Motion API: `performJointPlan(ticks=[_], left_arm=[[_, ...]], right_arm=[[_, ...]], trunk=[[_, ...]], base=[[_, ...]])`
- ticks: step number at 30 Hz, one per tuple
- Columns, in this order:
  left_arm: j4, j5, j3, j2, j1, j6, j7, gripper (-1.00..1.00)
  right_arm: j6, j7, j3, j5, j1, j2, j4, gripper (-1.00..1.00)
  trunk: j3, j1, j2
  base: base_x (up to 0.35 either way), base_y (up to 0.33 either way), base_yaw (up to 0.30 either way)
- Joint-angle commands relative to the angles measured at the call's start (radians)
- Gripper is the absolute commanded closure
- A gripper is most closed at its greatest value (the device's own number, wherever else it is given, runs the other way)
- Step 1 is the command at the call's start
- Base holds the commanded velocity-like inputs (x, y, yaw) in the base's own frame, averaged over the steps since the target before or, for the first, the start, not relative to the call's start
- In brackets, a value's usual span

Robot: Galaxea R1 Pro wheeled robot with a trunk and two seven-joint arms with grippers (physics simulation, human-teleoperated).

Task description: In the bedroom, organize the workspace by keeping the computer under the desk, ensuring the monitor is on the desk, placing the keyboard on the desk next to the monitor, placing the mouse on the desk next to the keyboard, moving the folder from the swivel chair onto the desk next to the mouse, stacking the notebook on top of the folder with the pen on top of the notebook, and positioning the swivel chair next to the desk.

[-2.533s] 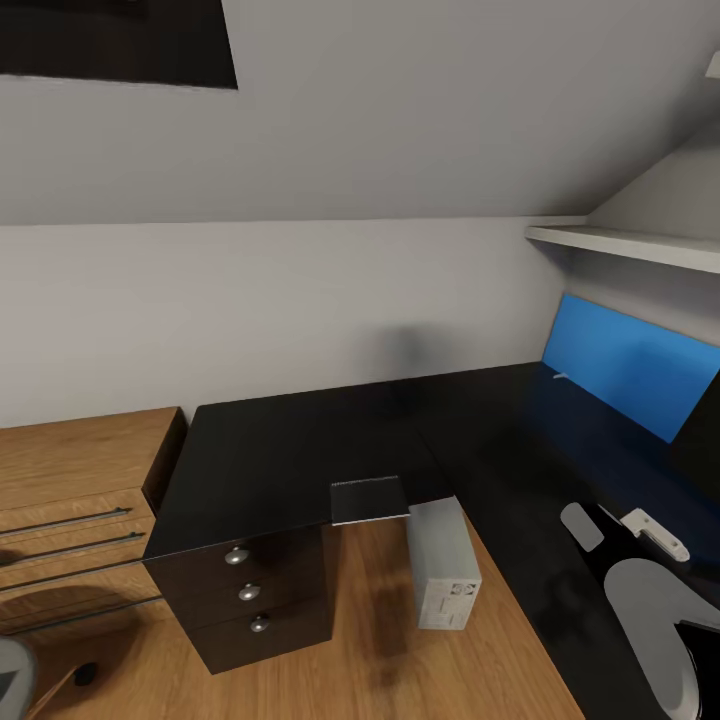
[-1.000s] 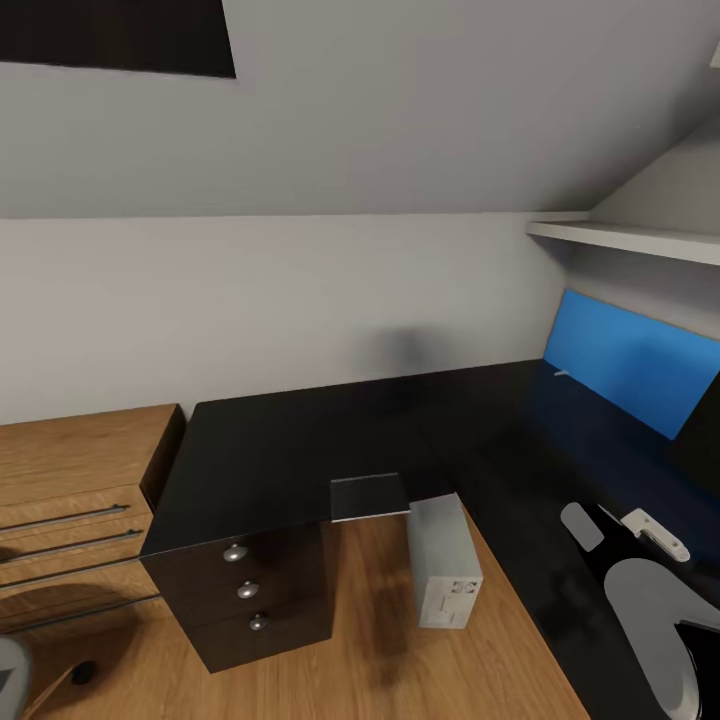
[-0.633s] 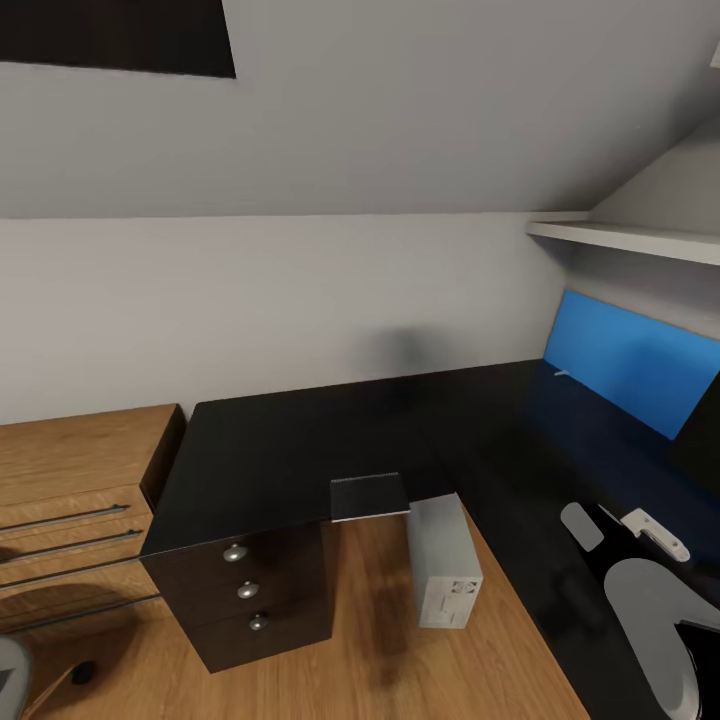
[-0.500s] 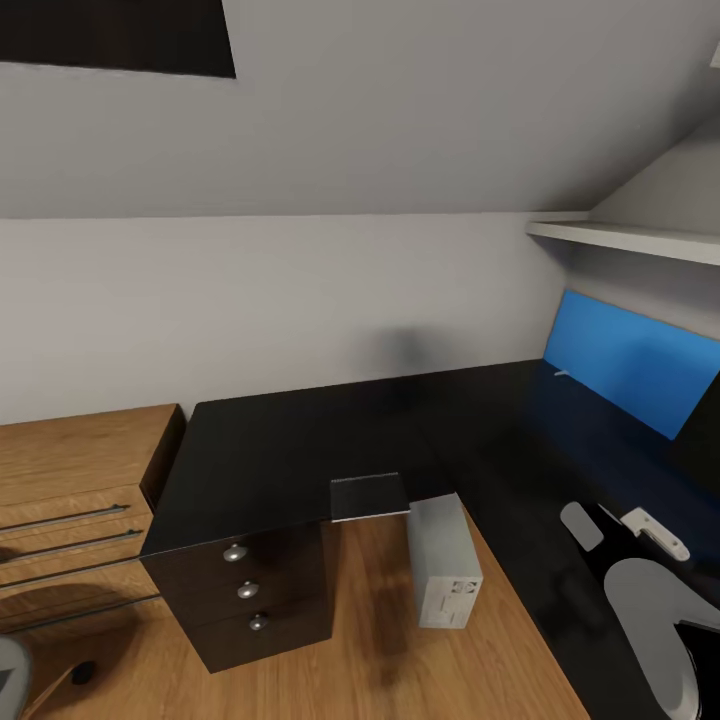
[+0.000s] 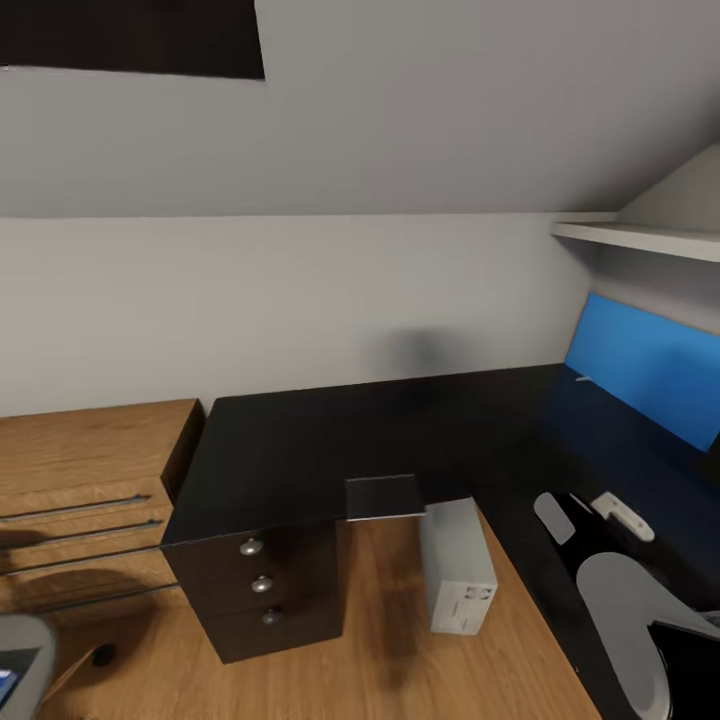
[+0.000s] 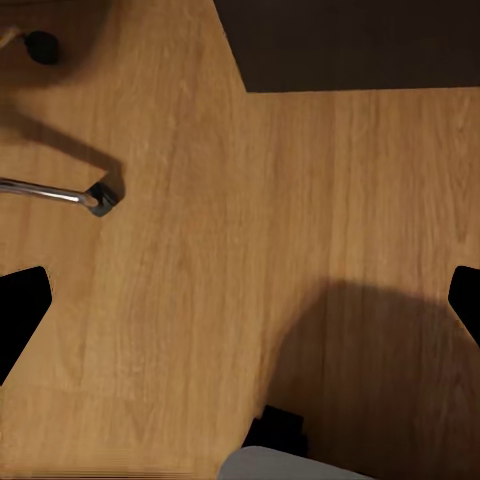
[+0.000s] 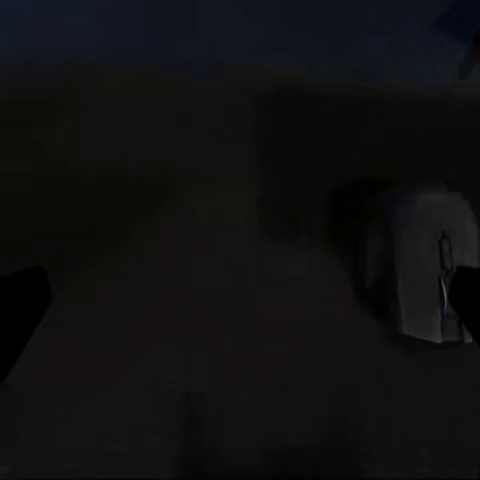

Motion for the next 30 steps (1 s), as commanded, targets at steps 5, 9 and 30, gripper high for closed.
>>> performJointPlan(ticks=[5,9,30], left_arm=[[0.0,0.012,-0.008,0.0,-0.001,-0.004,0.005,-1.0],[0.002,0.012,-0.008,0.001,-0.001,-0.004,0.006,-1.0],[0.005,0.013,-0.008,0.0,-0.001,-0.003,0.006,-1.0]], right_arm=[[-0.012,-0.002,0.002,0.043,0.0,0.027,-0.002,-1.0],[-0.041,-0.003,0.002,0.103,0.0,0.054,-0.002,-1.0],[-0.106,-0.063,0.003,0.268,0.003,0.161,-0.001,-1.0]], trunk=[[-0.001,0.0,-0.001],[-0.001,0.0,-0.001],[-0.001,0.0,-0.001]], base=[[0.0,0.0,0.275],[0.0,0.0,0.278],[0.0,0.0,0.279]])
